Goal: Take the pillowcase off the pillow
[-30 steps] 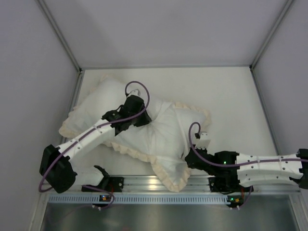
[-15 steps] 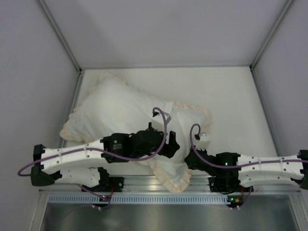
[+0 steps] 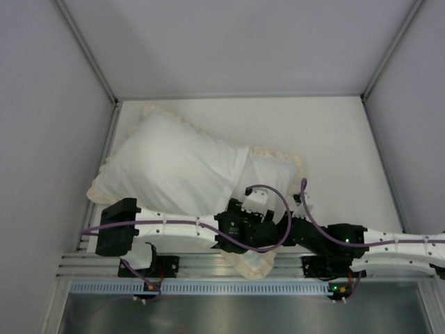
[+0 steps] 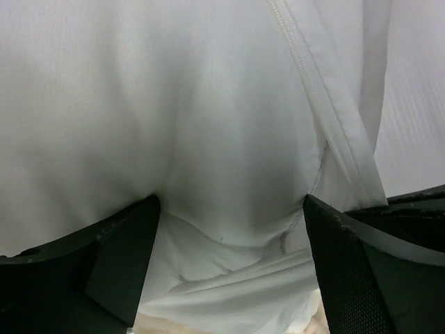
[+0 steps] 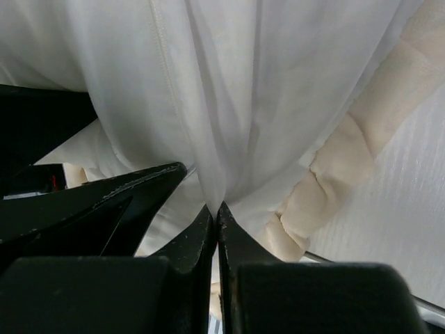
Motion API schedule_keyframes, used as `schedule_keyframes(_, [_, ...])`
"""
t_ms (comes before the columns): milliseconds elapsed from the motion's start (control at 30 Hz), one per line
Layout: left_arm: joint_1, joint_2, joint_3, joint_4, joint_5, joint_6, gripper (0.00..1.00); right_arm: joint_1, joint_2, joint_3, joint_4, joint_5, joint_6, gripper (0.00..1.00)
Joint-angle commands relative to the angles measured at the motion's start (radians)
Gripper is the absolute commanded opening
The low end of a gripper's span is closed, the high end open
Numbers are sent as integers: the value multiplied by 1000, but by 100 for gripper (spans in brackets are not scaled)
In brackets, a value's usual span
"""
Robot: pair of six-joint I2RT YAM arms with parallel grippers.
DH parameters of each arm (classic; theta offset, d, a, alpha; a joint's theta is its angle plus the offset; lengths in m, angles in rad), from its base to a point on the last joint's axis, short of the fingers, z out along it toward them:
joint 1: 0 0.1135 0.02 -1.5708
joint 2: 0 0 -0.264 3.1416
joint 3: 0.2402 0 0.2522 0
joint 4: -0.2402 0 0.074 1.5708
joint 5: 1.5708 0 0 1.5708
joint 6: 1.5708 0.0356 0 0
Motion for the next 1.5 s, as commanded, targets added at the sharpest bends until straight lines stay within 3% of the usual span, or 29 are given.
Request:
schedule_keyframes(0, [12,46,-11,-120,-110,-42,89,20,-33,-18,-49,-24,11,0])
schedule_keyframes(67, [12,86,-6,-119,-120,-38,90,21,-36,-20,-47,-26,14,0])
schedule_keyframes(133, [15,100,-14,-108,-132,-53,83,23,-31,-21,-47,-26,14,0])
schedule_keyframes(167, [21,106,-22,-90,-130,-44,67,23,-27,-24,-47,-27,15,0])
schedule_keyframes(200, [28,106,-35,-73,-126,-35,20,23,-14,-27,-44,-29,18,0])
schedule_keyframes(233, [44,106,-37,-56,-121,-29,0,21,-8,-29,-34,-30,17,0])
schedule_keyframes(367, [84,69,-14,-36,-129,39,0,21,16,-41,9,-50,2,0])
schedule_keyframes(633, [242,-121,203,-39,-104,181,0,49,99,-75,199,-135,-78,0])
schedule_keyframes(900, [331,-133,366,-43,-84,294,0,107,248,-95,284,-115,-43,0])
schedule_keyframes(1033, [376,-194,360,-42,-10,291,0,107,279,-158,333,-84,-11,0])
schedule_keyframes(1267, [422,-265,400,-42,204,283,0,104,492,-135,397,-33,2,0])
schedule_keyframes(1400, [420,-360,312,-56,294,268,0,95,457,-107,399,-1,-20,0])
schedule_keyframes(1433, [420,-379,279,-54,311,254,0,90,435,-83,396,3,-40,9])
schedule_keyframes(1467, [420,-401,246,-53,330,246,0,84,384,-61,387,0,-97,24])
